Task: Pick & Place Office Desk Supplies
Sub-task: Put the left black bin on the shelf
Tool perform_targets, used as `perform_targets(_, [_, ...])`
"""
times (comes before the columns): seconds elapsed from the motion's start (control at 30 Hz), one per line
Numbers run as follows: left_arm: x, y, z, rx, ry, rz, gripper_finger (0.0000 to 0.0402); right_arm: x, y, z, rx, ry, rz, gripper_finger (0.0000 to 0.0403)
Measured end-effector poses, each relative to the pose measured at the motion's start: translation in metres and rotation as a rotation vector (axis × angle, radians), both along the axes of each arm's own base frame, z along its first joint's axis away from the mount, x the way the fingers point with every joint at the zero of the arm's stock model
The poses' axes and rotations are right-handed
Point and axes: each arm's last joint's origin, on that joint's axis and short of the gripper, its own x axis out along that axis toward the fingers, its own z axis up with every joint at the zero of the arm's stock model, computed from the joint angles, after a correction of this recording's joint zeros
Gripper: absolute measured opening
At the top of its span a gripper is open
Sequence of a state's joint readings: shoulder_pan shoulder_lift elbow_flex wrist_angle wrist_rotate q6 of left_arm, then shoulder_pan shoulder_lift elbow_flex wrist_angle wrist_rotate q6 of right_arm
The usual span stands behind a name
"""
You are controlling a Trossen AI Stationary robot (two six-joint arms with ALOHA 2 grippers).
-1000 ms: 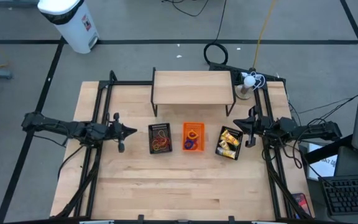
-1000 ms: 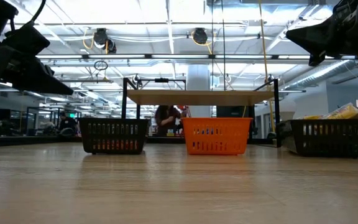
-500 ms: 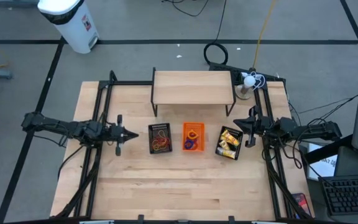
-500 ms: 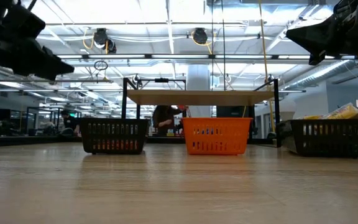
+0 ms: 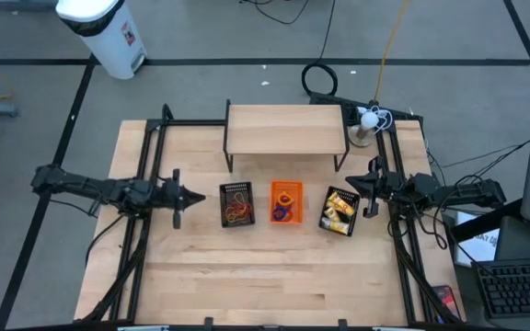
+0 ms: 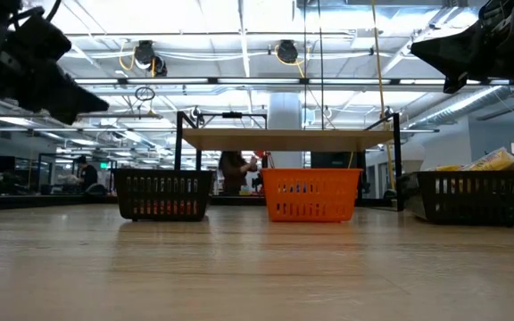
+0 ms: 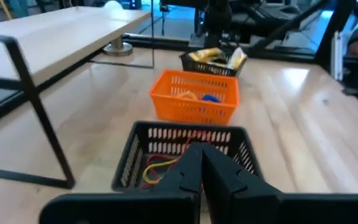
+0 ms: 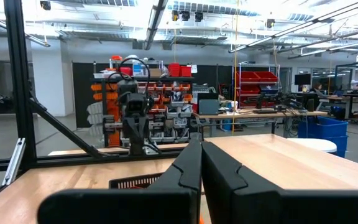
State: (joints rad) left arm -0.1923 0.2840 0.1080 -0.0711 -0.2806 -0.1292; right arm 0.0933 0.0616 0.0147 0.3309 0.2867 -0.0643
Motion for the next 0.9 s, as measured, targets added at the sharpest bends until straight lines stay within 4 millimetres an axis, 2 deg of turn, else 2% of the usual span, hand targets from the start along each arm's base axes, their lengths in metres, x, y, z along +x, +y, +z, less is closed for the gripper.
perform_targets(0.13, [0.008, -0.004, 0.008, -0.008, 0.056, 0.008, 0.0003, 0.000, 0.000, 0.000, 0.000, 0.000, 0.000, 0.0000])
perform_targets(0.23, [0.022, -0.010, 0.024, -0.018, 0.100, 0.028, 0.0002, 0.000, 0.000, 0.000, 0.000, 0.000, 0.000, 0.0000])
perform_targets(0.5, [0.084, -0.040, 0.049, 0.053, 0.431, -0.031, 0.0009, 0.000, 0.000, 0.000, 0.009, -0.001, 0.003, 0.0000])
perform_targets(0.7, [0.131, -0.063, 0.048, 0.078, 0.684, -0.126, 0.0061, 0.000, 0.000, -0.002, 0.023, 0.011, 0.007, 0.0000])
perform_targets(0.9, [0.162, -0.074, 0.035, 0.113, 0.868, -0.137, 0.0130, 0.000, 0.000, -0.002, 0.023, 0.011, 0.007, 0.0000])
